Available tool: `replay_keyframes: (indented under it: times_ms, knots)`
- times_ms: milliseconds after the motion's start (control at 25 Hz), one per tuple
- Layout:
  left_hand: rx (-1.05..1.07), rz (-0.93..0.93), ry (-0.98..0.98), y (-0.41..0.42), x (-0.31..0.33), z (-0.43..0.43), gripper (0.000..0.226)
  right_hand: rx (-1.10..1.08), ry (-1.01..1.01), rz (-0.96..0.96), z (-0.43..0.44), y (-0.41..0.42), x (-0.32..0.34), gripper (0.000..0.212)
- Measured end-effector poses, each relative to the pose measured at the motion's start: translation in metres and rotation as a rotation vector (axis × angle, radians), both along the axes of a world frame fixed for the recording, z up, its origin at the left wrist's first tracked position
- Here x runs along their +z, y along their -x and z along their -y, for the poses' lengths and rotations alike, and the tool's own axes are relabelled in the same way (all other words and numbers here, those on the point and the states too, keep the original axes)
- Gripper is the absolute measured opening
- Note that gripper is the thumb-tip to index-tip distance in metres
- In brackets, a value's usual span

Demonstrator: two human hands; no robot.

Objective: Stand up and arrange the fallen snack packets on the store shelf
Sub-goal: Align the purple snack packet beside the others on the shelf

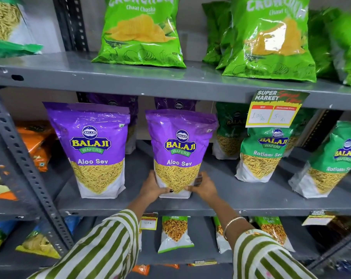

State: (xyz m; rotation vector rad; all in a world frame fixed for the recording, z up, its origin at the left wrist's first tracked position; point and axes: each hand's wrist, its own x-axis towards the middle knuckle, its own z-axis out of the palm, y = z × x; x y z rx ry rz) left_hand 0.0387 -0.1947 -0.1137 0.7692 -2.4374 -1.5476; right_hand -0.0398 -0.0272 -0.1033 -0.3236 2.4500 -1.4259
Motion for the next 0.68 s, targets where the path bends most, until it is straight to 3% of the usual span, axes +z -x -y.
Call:
replay_keyframes:
  times_ms: [160, 240, 320, 440, 560, 680]
  knots:
    - [0.001, -0.023, -0.033, -0.001, -0.002, -0.002, 0.078, 0.014, -0.035, 0.011, 0.001, 0.002, 0.001, 0.065]
    - [-0.005, -0.044, 0.018, -0.004, -0.002, -0.007, 0.092, 0.031, -0.074, 0.015, -0.003, 0.001, 0.002, 0.077]
    - [0.097, -0.144, 0.344, -0.011, -0.003, -0.014, 0.100, 0.038, -0.124, -0.010, -0.014, 0.002, 0.003, 0.088]
    - [0.160, -0.365, 0.815, -0.020, -0.005, -0.039, 0.084, -0.075, -0.238, -0.131, -0.046, 0.015, 0.008, 0.099]
    - [-0.022, -0.498, 0.998, -0.008, -0.008, -0.084, 0.072, -0.284, -0.255, -0.198, -0.094, 0.035, 0.019, 0.099]
    - [-0.150, -0.415, 0.920, 0.033, -0.006, -0.143, 0.074, -0.436, -0.193, -0.194, -0.151, 0.068, 0.025, 0.101]
